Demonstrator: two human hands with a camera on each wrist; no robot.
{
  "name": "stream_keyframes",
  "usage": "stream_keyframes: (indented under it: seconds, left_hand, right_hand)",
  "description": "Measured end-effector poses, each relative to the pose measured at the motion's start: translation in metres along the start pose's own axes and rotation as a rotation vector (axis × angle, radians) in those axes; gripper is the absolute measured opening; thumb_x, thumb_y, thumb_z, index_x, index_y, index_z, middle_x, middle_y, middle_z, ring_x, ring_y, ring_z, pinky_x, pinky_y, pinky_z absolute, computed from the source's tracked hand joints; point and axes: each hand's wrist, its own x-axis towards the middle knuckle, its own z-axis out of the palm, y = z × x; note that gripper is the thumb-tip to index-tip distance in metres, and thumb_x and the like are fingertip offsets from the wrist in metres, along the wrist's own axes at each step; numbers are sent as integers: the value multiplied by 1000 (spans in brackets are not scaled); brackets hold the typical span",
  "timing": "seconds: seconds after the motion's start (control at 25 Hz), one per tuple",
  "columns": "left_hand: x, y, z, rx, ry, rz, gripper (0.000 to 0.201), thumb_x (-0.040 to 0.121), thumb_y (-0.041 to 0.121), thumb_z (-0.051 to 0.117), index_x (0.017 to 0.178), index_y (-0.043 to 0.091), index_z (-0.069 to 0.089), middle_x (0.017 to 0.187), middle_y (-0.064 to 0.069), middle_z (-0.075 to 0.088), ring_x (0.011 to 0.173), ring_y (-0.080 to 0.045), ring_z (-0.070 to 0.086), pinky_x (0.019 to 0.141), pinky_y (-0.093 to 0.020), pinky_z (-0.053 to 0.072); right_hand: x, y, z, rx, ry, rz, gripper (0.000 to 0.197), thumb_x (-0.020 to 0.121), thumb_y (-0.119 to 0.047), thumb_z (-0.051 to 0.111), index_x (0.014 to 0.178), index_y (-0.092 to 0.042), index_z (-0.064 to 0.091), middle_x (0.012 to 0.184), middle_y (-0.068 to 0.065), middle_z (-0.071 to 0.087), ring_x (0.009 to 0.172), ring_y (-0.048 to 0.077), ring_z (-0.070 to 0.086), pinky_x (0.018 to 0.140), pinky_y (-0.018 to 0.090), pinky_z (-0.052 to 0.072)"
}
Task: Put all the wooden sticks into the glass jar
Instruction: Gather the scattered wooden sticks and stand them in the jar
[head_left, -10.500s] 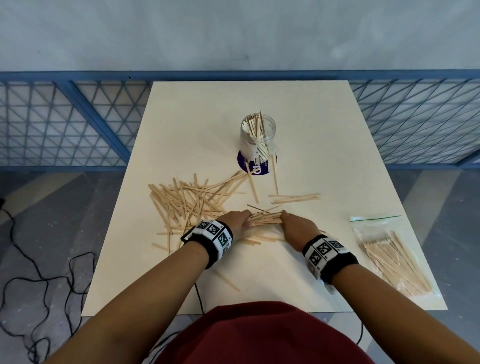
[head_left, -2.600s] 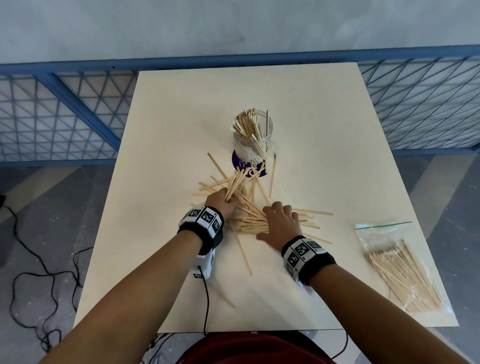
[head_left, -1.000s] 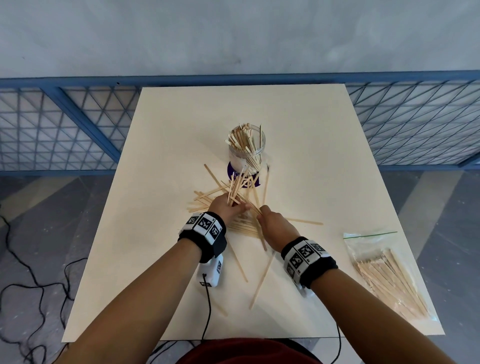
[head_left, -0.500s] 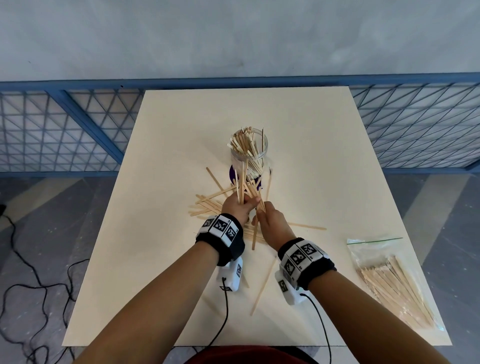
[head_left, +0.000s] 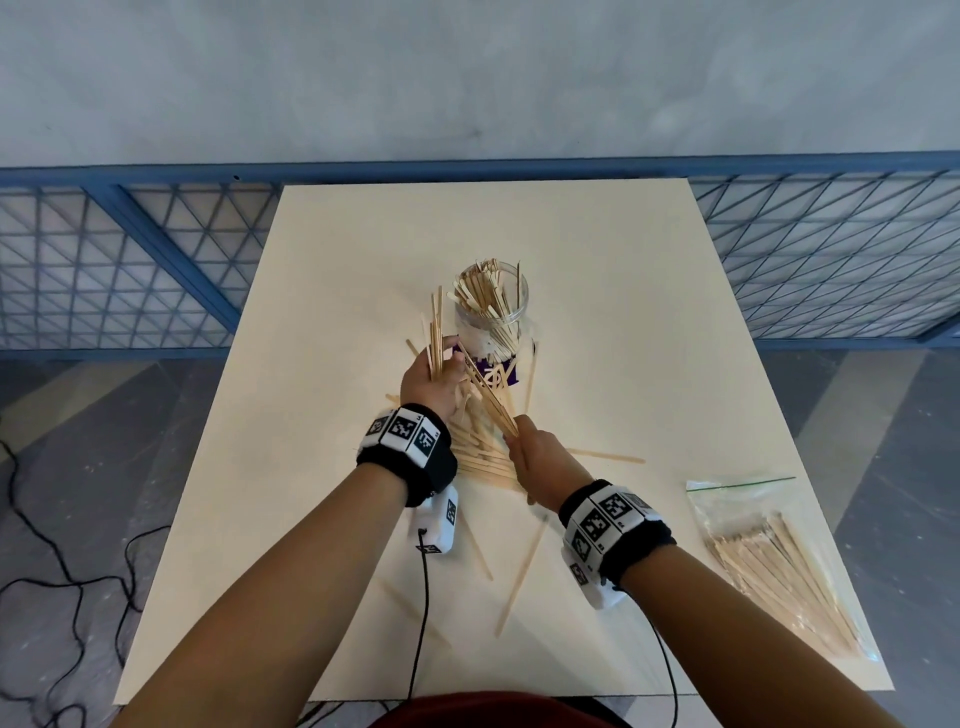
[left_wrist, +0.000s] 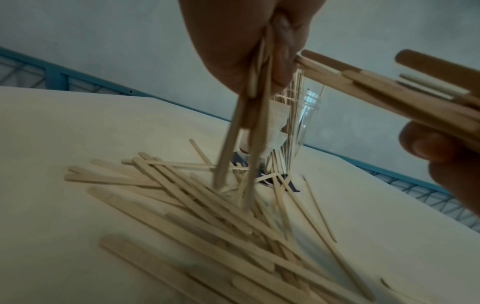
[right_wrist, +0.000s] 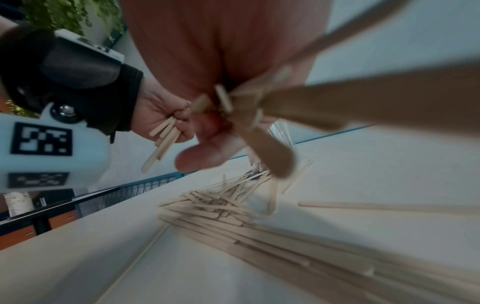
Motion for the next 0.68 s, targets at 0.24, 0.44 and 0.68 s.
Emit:
stream_keyframes:
  seconds: [0.24, 0.44, 0.68]
  left_hand:
    - [0, -1, 8, 3, 15, 2, 11, 84, 25, 63, 81, 15, 67, 58, 4, 53, 49, -12, 43, 55, -24, 39]
    - [-15, -7, 19, 198, -92, 46, 33, 88, 38, 55, 87, 8, 69, 79, -7, 63, 76, -22, 57, 71, -29, 44]
    - [11, 22, 16, -91, -1, -43, 39, 98, 40, 28, 81, 21, 56, 66, -2, 49, 46, -10, 48, 47, -22, 42]
  right_hand:
    - [2, 4, 6, 71, 16, -8, 7, 98, -12, 32, 96, -7, 36, 70, 12, 51, 52, 21, 40, 56, 32, 35]
    - [9, -2, 1, 133, 81, -8, 8, 97, -9, 32, 89, -9, 31, 59, -2, 40, 48, 13, 35, 48, 25, 30]
    - [29, 3, -32, 138, 192, 9, 12, 97, -12, 33, 86, -9, 35, 63, -2, 42, 52, 11, 36, 50, 29, 30]
